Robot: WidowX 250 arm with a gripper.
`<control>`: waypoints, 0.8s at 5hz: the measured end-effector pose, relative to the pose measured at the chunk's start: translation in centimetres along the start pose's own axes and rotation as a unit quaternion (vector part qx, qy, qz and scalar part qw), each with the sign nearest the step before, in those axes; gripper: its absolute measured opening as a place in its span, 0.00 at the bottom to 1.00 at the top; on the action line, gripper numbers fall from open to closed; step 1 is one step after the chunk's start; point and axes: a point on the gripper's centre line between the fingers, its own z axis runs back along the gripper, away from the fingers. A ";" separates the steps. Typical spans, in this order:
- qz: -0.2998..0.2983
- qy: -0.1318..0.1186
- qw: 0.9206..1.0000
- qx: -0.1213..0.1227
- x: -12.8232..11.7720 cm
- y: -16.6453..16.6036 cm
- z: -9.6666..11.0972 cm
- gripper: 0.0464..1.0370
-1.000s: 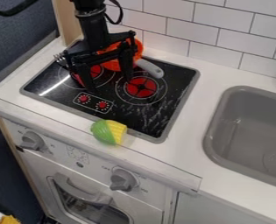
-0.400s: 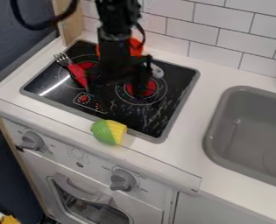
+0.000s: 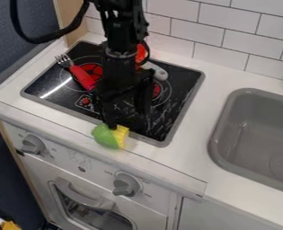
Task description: Move the corn to the upper right side of the stove
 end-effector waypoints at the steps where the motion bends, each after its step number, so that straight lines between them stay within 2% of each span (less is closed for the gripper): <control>1: 0.025 -0.003 1.000 0.006 0.1 0.8 -0.1 0.96; 2: 0.028 -0.009 0.999 0.017 0.3 1.4 -0.2 0.96; 3: 0.032 0.011 0.999 0.029 0.1 2.7 -0.7 0.97; 4: 0.018 0.026 0.999 0.017 -0.2 2.9 -0.1 0.96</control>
